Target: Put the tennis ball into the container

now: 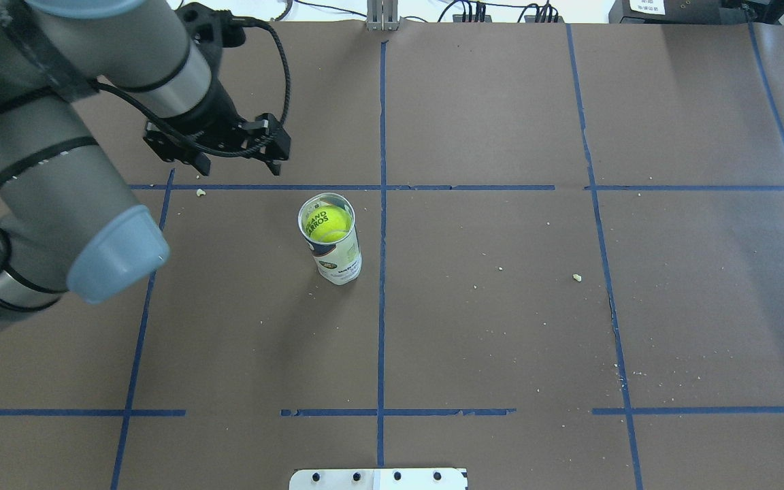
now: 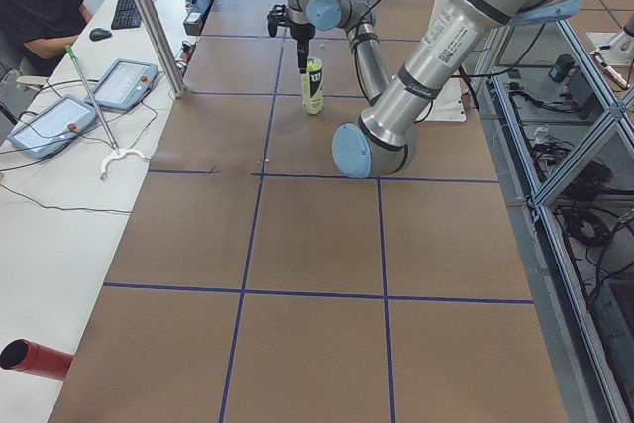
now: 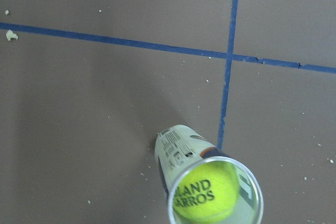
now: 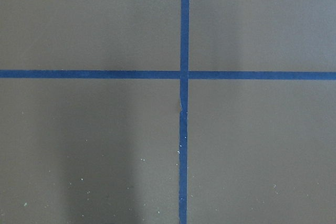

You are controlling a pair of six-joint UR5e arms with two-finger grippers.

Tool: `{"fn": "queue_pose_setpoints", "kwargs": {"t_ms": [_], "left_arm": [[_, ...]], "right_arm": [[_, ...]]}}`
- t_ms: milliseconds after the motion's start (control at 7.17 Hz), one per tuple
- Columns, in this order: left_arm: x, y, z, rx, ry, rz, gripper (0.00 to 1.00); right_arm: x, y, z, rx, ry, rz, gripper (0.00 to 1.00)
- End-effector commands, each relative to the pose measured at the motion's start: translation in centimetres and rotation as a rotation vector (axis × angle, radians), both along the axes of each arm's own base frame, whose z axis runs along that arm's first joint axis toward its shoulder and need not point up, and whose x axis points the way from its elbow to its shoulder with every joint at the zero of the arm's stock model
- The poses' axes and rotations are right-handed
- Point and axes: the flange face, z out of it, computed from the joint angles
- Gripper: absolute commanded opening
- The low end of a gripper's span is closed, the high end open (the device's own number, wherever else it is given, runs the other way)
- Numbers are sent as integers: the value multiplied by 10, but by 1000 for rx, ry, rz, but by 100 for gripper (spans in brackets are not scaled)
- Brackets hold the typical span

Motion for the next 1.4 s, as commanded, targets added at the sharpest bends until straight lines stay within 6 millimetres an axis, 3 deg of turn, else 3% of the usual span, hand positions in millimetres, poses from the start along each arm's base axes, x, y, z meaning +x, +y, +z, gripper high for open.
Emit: {"fn": "queue_pose_setpoints", "kwargs": {"t_ms": [0, 140, 279, 419, 558, 837, 977, 1256], "left_arm": [[-106, -50, 73, -4, 37, -30, 100], [-165, -62, 123, 4, -7, -66, 100], [-206, -62, 185, 78, -55, 37, 100], [-233, -59, 231, 107, -90, 95, 100], [-280, -51, 280, 100, -119, 99, 100], [-352, -32, 387, 68, -156, 159, 100], [-376, -20, 417, 18, -155, 133, 100], [-378, 0, 443, -32, -155, 134, 100]], "right_arm": [[0, 0, 0, 0, 0, 0, 100], [-1, 0, 0, 0, 0, -1, 100], [0, 0, 0, 0, 0, 0, 100], [0, 0, 0, 0, 0, 0, 100], [0, 0, 0, 0, 0, 0, 100], [0, 0, 0, 0, 0, 0, 100], [0, 0, 0, 0, 0, 0, 100], [0, 0, 0, 0, 0, 0, 100]]}}
